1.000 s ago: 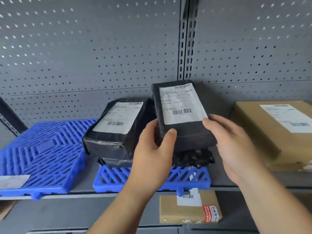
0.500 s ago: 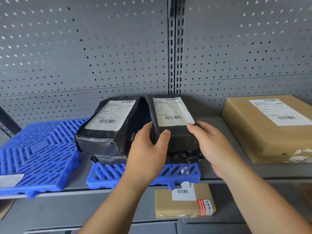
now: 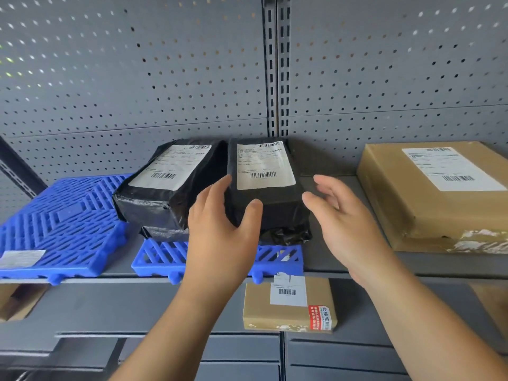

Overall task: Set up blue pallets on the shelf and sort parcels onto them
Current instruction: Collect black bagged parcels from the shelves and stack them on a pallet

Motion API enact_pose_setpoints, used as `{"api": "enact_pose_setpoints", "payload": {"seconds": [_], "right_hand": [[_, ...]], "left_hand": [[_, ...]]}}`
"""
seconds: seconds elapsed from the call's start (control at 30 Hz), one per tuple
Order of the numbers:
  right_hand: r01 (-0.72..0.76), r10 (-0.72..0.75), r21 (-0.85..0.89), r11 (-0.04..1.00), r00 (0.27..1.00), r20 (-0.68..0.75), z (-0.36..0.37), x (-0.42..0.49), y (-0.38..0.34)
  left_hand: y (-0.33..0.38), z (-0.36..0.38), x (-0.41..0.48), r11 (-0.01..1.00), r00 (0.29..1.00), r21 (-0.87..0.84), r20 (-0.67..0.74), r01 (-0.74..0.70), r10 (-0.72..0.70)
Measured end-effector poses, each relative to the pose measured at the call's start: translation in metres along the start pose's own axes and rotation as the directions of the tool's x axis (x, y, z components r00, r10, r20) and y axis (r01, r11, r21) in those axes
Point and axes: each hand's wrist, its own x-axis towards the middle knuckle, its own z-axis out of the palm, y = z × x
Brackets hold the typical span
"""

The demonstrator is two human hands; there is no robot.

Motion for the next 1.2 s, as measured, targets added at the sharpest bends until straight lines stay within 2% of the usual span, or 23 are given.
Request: {"api": "enact_pose_setpoints", "payload": {"seconds": [0.17,0.37,0.57,0.7,0.77,1.0,1.2], "right_hand": [[-0.007,0.004,-0.063,0.998,0.999,-0.051,-0.008,-0.015,0.0],[-0.01,-0.011,-0.147,0.989,0.99,-0.142,-0.019,-0.042,-0.012],[-0.04,-0.033,-0.236,0.971,0.954,-0.297,-0.018,-0.083,-0.017],[-0.112,-0.036,-0.346,0.932,0.919,-0.394,-0.018,-0.118,-0.013],[-0.152,-0.019,-0.347,0.926,0.896,-0.443,-0.022,-0.138,-0.009],[-0.286,-0.011,-0.359,0.888,0.769,-0.64,-0.067,-0.204,-0.001],[-0.439,0.028,-0.355,0.825,0.66,-0.751,-0.133,-0.263,0.011]], "left_hand": [[0.008,0.0,-0.009,0.998,0.997,0.005,0.034,-0.07,0.069],[0.018,-0.01,-0.004,0.977,0.974,-0.069,0.091,-0.204,0.21],[0.014,-0.019,-0.012,0.915,0.902,-0.148,0.17,-0.374,0.396],[0.012,-0.015,-0.028,0.876,0.847,-0.221,0.24,-0.428,0.474],[0.015,-0.007,-0.038,0.861,0.817,-0.262,0.287,-0.436,0.501],[0.045,0.035,-0.08,0.791,0.65,-0.347,0.451,-0.503,0.611],[0.083,0.092,-0.133,0.716,0.387,-0.396,0.639,-0.575,0.665]]}}
